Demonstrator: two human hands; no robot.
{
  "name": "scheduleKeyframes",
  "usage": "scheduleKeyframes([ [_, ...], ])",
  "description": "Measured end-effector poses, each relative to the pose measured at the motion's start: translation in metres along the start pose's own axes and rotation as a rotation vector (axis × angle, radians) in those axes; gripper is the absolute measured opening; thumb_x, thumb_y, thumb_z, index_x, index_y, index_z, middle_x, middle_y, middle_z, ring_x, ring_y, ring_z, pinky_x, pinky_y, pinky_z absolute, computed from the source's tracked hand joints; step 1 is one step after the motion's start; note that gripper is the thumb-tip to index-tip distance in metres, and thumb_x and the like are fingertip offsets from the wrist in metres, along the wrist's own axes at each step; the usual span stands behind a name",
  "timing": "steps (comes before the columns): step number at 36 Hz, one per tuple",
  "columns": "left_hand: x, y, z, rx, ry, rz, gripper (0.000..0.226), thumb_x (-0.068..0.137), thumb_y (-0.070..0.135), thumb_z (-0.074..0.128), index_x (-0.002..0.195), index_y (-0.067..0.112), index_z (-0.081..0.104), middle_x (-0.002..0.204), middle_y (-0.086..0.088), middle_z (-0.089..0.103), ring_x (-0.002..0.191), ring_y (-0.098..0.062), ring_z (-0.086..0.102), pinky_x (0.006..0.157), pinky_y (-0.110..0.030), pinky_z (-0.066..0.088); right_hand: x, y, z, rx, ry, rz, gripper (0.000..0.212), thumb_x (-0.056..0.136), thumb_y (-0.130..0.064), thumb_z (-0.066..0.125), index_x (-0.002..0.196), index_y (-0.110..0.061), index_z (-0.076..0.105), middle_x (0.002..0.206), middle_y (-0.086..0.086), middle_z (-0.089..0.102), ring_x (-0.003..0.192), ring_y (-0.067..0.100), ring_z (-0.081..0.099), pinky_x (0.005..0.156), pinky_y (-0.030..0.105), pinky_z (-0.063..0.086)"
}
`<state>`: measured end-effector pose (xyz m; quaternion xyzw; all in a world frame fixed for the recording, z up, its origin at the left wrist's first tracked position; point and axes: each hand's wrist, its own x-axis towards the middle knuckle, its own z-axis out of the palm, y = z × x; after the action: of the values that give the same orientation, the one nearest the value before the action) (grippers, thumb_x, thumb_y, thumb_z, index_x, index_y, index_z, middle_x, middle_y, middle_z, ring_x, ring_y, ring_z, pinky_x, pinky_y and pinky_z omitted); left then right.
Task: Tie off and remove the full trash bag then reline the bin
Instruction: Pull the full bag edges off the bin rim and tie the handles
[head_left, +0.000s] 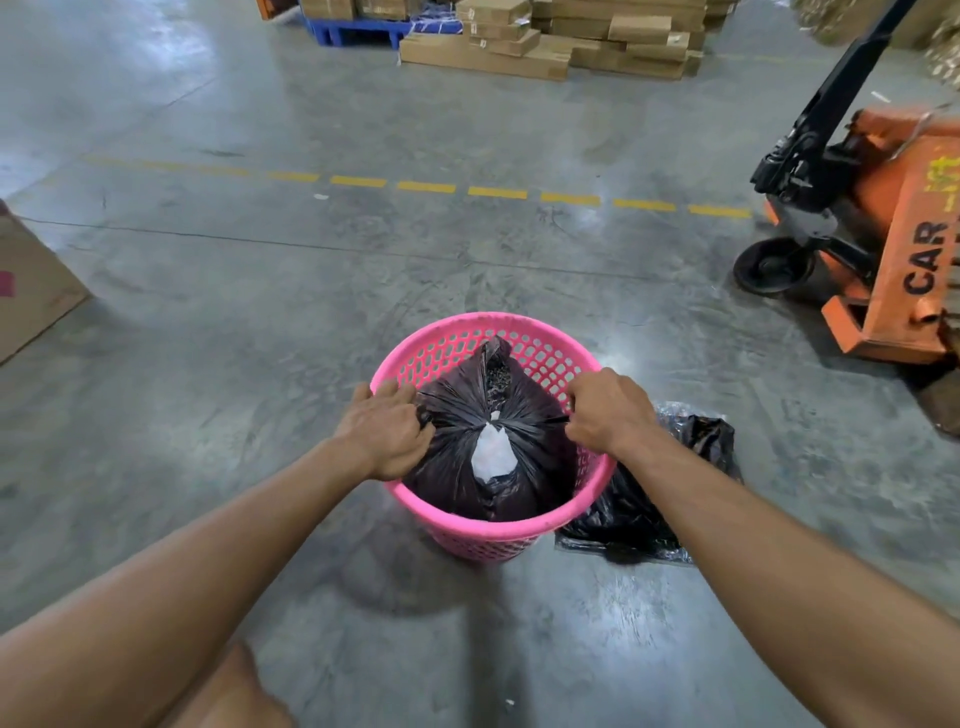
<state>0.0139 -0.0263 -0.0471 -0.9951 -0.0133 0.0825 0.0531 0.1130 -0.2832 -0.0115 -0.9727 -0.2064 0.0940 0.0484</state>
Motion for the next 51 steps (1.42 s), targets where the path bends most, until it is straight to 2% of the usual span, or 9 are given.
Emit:
scheduleKeyframes([
  [6,0.010,0.001,-0.021,-1.411,0.061,-0.179,0.026,0.095,0.007,0.045,0.071,0.007,0.055,0.081,-0.002,0.066,0.081,-0.013,0.059,0.084,-0.029,0.048,0.004,-0.001,-0.009,0.033,0.017,0.023,0.008,0.075,-0.011,0.064,0.079,-0.018,0.064,0.082,0.008,0.067,0.073,0.031,0.066,0.063,0.034,0.054],
  [9,0.014,0.011,-0.030,-1.702,0.025,-0.155,0.037,0.102,0.008,0.032,0.067,0.012,0.043,0.072,-0.005,0.074,0.082,-0.021,0.071,0.089,-0.028,0.055,0.004,0.009,-0.018,0.120,0.030,-0.011,0.014,0.074,-0.012,0.060,0.073,-0.026,0.062,0.083,0.003,0.068,0.080,0.030,0.066,0.066,0.031,0.046],
  [14,0.038,0.041,-0.040,-1.383,-0.003,-0.103,0.019,0.097,0.012,0.053,0.080,0.016,0.047,0.066,0.001,0.044,0.060,-0.013,0.048,0.070,-0.035,0.048,-0.008,0.005,-0.042,0.092,0.251,-0.230,0.012,0.083,-0.025,0.066,0.089,-0.029,0.075,0.081,-0.009,0.065,0.100,0.021,0.049,0.095,0.044,0.039],
  [19,0.050,0.068,-0.065,-0.882,-0.148,0.219,0.037,0.087,0.021,0.075,0.115,0.016,0.051,0.079,0.015,0.053,0.071,-0.004,0.051,0.066,-0.014,0.038,-0.007,-0.022,-0.060,0.156,0.339,-0.429,0.012,0.079,-0.023,0.070,0.088,-0.029,0.076,0.082,-0.009,0.069,0.093,0.017,0.049,0.082,0.037,0.038],
  [23,0.051,0.080,-0.074,-0.633,-0.197,0.232,0.030,0.102,0.028,0.050,0.118,0.007,0.066,0.110,-0.009,0.068,0.103,-0.025,0.061,0.085,-0.026,0.040,-0.005,-0.037,-0.061,0.308,0.339,-0.458,0.019,0.078,-0.017,0.066,0.091,-0.026,0.075,0.087,-0.005,0.068,0.085,0.017,0.056,0.072,0.034,0.048],
  [33,0.058,0.071,-0.074,-0.714,-0.284,0.085,0.039,0.102,0.016,0.036,0.130,0.001,0.059,0.144,-0.022,0.057,0.131,-0.035,0.051,0.102,-0.033,0.036,-0.007,-0.014,-0.026,0.571,0.142,-0.312,0.053,0.071,-0.012,0.067,0.120,-0.031,0.068,0.104,-0.016,0.068,0.072,0.004,0.062,0.075,0.017,0.047],
  [41,0.058,0.055,-0.057,-1.248,-0.384,0.012,0.037,0.104,0.021,0.033,0.102,0.003,0.065,0.063,-0.007,0.050,0.056,-0.019,0.052,0.067,-0.031,0.051,0.000,-0.008,-0.008,0.861,0.333,-0.073,0.012,0.075,-0.015,0.083,0.079,-0.026,0.081,0.074,-0.003,0.077,0.075,0.019,0.074,0.079,0.038,0.061],
  [47,0.052,0.036,-0.043,-1.630,-0.335,-0.178,0.040,0.097,0.012,0.039,0.122,-0.002,0.067,0.091,-0.025,0.076,0.072,-0.027,0.068,0.092,-0.037,0.056,-0.007,0.000,0.001,0.916,0.213,-0.044,0.014,0.075,-0.012,0.084,0.073,-0.025,0.079,0.067,0.001,0.077,0.069,0.023,0.077,0.080,0.049,0.063],
  [51,0.053,0.037,-0.036,-1.792,-0.354,-0.231,0.047,0.099,0.014,0.032,0.126,-0.005,0.065,0.113,-0.032,0.071,0.069,-0.022,0.060,0.077,-0.028,0.058,-0.024,-0.016,0.010,0.853,0.065,-0.108,0.011,0.080,-0.003,0.079,0.081,-0.014,0.080,0.065,0.003,0.077,0.066,0.013,0.076,0.077,0.028,0.061],
])
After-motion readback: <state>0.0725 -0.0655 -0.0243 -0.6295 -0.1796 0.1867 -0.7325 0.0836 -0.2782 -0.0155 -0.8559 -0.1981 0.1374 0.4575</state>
